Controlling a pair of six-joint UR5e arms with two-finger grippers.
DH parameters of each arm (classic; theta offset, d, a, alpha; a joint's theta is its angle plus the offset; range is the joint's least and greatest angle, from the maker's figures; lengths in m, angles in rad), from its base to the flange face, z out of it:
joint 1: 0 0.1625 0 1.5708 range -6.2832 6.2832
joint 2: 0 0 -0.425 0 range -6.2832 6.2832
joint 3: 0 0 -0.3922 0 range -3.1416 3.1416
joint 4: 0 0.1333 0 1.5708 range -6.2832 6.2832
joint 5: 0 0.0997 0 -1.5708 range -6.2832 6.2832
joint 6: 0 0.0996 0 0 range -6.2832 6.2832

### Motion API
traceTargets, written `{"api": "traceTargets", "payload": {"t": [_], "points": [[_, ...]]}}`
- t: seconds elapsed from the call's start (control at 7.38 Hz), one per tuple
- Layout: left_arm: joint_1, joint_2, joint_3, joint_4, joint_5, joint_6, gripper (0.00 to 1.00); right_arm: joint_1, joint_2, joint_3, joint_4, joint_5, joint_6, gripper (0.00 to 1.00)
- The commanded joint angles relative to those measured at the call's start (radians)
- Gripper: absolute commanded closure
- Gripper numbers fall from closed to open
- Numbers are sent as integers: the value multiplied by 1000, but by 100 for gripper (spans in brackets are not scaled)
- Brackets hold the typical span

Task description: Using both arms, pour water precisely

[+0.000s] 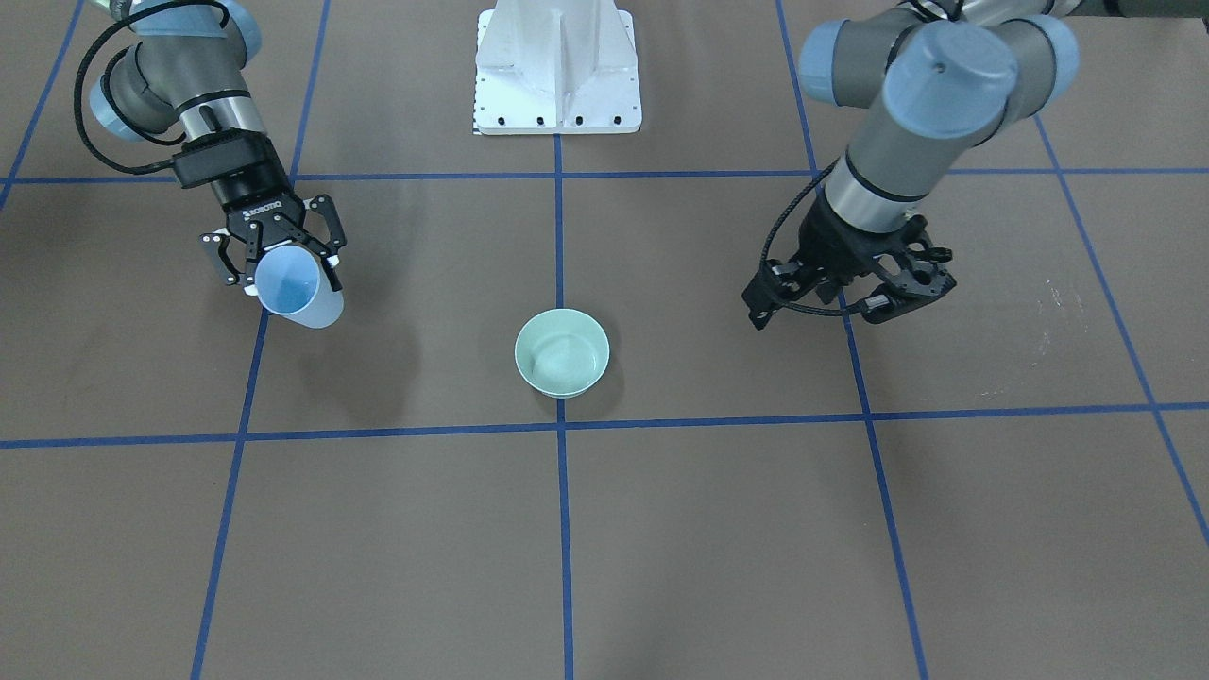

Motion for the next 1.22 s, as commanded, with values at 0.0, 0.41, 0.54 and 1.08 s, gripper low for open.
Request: {"api": "traceTargets", "payload": {"t": [0.0, 0.41, 0.54, 1.08], "points": [[-74, 88, -11, 0, -1, 191, 0, 3, 159, 40, -283, 30, -68, 100], [-186, 128, 3, 6, -53, 412, 0, -78, 286, 34, -437, 66, -94, 100], [-200, 138, 1, 14, -59, 475, 0, -63, 306, 24, -441, 146, -154, 100], [-226, 138, 17, 22, -59, 487, 0, 75, 439, 1, -650, 400, -205, 100]]}}
